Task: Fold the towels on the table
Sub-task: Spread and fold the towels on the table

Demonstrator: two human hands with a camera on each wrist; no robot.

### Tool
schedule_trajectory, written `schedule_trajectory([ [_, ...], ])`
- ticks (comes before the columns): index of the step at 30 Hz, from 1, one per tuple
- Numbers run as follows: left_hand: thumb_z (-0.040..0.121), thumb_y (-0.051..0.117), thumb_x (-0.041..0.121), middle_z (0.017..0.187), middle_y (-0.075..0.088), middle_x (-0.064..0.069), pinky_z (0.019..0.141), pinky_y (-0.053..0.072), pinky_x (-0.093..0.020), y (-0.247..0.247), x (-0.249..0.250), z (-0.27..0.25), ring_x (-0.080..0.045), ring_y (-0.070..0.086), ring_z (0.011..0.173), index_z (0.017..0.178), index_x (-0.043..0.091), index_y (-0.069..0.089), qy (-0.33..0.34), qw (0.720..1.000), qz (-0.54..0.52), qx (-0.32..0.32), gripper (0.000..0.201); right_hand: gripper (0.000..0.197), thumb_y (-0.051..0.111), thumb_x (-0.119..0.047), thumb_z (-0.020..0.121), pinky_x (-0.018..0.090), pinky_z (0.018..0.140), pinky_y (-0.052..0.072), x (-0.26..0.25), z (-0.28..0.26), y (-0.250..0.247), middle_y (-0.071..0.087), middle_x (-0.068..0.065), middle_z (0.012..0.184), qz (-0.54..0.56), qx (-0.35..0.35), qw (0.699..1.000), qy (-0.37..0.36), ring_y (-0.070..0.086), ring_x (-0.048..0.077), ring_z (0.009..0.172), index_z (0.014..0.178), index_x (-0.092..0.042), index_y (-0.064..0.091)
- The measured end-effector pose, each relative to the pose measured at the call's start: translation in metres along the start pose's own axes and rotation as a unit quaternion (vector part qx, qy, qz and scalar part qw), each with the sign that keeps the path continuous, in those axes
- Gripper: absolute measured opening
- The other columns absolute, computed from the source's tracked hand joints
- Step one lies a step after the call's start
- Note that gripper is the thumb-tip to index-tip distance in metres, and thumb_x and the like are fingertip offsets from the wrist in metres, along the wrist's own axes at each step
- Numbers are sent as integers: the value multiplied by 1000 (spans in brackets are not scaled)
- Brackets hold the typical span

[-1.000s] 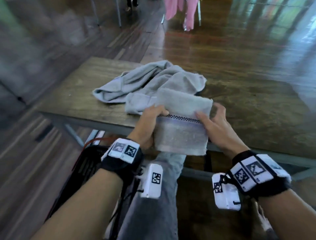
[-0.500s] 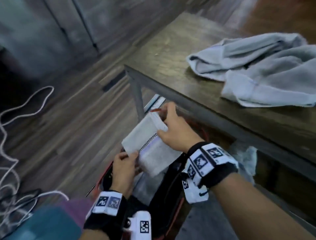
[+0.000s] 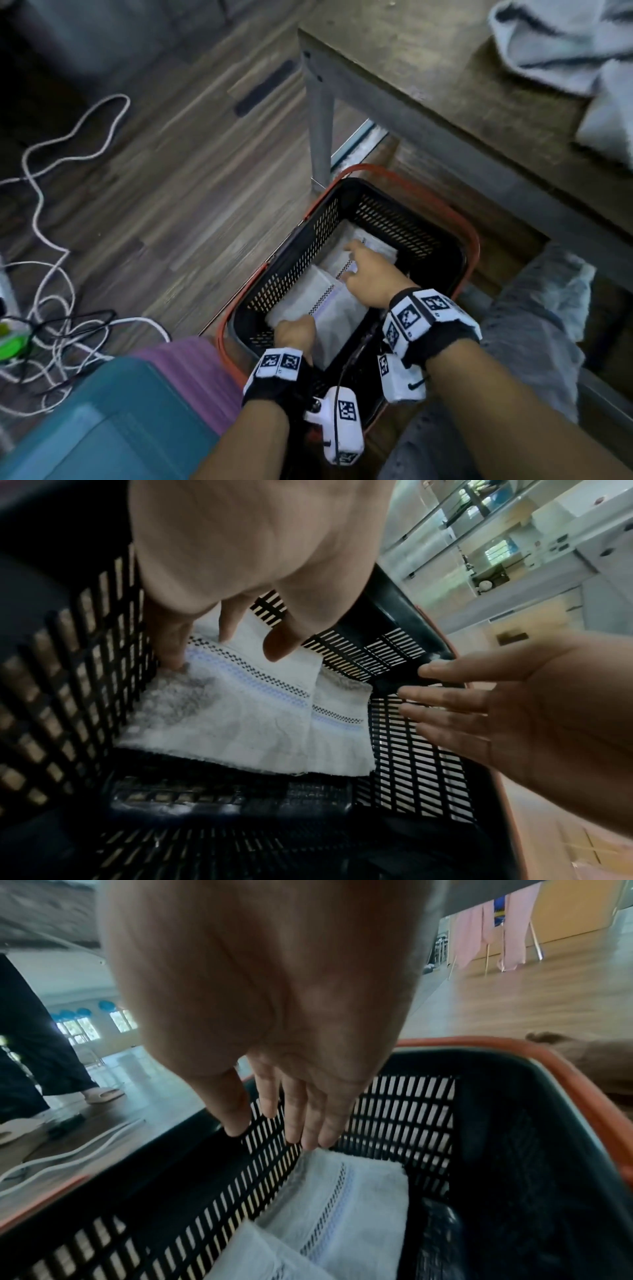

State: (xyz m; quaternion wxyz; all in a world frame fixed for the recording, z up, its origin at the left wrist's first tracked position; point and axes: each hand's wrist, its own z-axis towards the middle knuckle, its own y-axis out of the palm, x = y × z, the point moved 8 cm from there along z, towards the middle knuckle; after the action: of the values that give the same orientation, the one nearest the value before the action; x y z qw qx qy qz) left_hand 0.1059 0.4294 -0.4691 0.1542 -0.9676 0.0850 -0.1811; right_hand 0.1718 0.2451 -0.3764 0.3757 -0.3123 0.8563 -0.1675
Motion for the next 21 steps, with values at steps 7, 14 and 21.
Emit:
schedule_trajectory([
  [7,77,59,33,119,62,-23,96,51,-45,-11,71,-54,-41,59,108,114,5,63,134,988,6,73,47,30,58,-24,100,32,95,45,-29,-43,-66,62,1,122,58,70,993,-76,59,20,113,129,-19,55],
  [14,82,61,17,100,58,-4,78,43,-18,16,204,-216,-7,54,83,89,19,54,505,847,-129,106,10,10,60,-14,94,27,76,53,-45,-152,-195,73,-5,85,116,348,900,-235,67,10,76,99,-16,68],
  [21,83,62,10,114,57,-12,100,42,-43,164,284,-335,-31,50,113,104,10,68,730,657,171,-80,22,56,63,-25,90,46,108,34,46,-193,-296,49,15,141,-163,424,890,-32,40,38,130,142,-12,46],
])
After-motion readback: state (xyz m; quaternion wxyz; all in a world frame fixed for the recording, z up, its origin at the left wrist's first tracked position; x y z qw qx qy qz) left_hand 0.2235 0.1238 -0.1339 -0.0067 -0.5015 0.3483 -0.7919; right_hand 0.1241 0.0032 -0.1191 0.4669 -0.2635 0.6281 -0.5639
